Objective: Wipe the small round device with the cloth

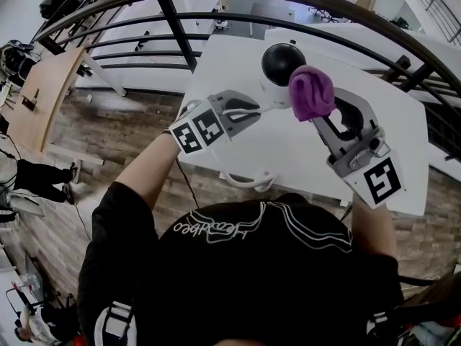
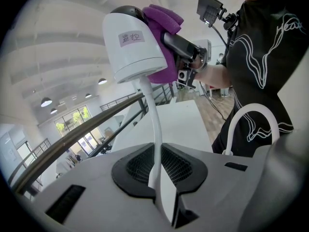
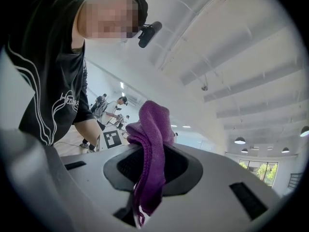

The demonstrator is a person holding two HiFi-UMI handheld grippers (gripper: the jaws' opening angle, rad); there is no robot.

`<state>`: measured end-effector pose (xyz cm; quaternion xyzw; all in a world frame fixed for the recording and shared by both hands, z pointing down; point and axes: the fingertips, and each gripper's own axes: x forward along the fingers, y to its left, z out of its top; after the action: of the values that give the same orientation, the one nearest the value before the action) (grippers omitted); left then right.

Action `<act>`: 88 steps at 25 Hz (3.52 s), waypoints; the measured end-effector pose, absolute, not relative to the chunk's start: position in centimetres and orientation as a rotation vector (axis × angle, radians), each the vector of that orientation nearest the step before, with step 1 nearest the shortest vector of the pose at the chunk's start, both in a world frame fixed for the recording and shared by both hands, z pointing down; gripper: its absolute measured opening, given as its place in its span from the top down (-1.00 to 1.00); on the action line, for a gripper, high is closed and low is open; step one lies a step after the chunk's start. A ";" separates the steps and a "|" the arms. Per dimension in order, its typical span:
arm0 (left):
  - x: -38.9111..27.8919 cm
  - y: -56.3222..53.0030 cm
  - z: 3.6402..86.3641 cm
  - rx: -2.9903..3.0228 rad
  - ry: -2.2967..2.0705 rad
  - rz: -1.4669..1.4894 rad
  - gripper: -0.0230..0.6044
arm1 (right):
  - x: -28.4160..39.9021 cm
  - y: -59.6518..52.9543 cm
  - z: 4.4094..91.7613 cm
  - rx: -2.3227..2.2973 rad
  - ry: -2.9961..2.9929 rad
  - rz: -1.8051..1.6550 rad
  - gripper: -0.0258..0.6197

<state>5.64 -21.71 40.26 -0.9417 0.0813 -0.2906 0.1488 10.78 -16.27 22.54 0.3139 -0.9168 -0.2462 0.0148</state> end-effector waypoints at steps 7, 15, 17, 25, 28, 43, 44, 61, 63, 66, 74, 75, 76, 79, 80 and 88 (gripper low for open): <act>4.7 -21.2 40.7 -2.716 0.240 -0.820 0.77 | 8.0 -14.7 24.9 0.907 -2.826 -0.752 0.71; 5.3 -21.8 40.4 -2.737 0.258 -0.796 0.77 | 7.6 -15.0 27.3 0.865 -2.829 -0.641 0.71; 5.2 -21.8 40.4 -2.745 0.259 -0.789 0.77 | 7.5 -15.0 28.0 0.853 -2.840 -0.606 0.71; 5.2 -21.8 39.9 -2.759 0.244 -0.764 0.76 | 8.1 -14.8 32.1 0.727 -2.865 -0.440 0.71; 4.8 -21.9 39.8 -2.766 0.253 -0.777 0.76 | 9.0 -14.7 32.7 0.704 -2.907 -0.354 0.71; 3.6 -21.7 39.8 -2.867 0.009 -0.673 0.76 | 8.6 -13.2 27.9 1.070 -2.825 -0.520 0.71; 3.5 -21.8 39.8 -2.880 -0.018 -0.662 0.76 | 8.3 -13.2 27.6 1.119 -2.791 -0.547 0.71; 3.2 -21.8 39.3 -3.004 -0.427 -0.498 0.76 | 2.7 -12.7 22.8 1.453 -2.036 -0.941 0.71; 3.3 -21.5 39.3 -2.999 -0.431 -0.502 0.76 | 2.5 -12.8 22.3 1.423 -1.955 -1.002 0.71; 3.3 -20.8 39.3 -2.999 -0.430 -0.503 0.76 | 2.3 -12.8 22.0 1.380 -1.882 -1.056 0.72; 3.3 -20.8 39.4 -3.028 -0.416 -0.485 0.76 | 2.5 -14.4 23.8 1.295 -1.845 -1.060 0.72; 3.3 -20.7 39.4 -3.028 -0.412 -0.484 0.76 | 2.5 -14.5 24.1 1.289 -1.858 -1.052 0.71; 3.2 -20.7 39.4 -3.027 -0.408 -0.486 0.76 | 2.5 -14.6 24.4 1.284 -1.872 -1.045 0.71; 3.3 -20.8 39.8 -3.029 -0.388 -0.499 0.76 | 2.6 -15.0 25.2 1.280 -1.915 -1.024 0.71; 3.5 -20.9 39.9 -3.032 -0.378 -0.503 0.76 | 2.8 -15.1 25.5 1.280 -1.934 -1.016 0.71; 3.6 -21.5 39.7 -3.047 -0.334 -0.518 0.76 | 2.9 -15.7 27.6 1.243 -2.055 -0.916 0.71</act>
<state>3.60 -21.55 39.70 -0.9800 -0.1073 -0.1667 0.0163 2.86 -15.67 27.62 0.4639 -0.7671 -0.3421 0.2817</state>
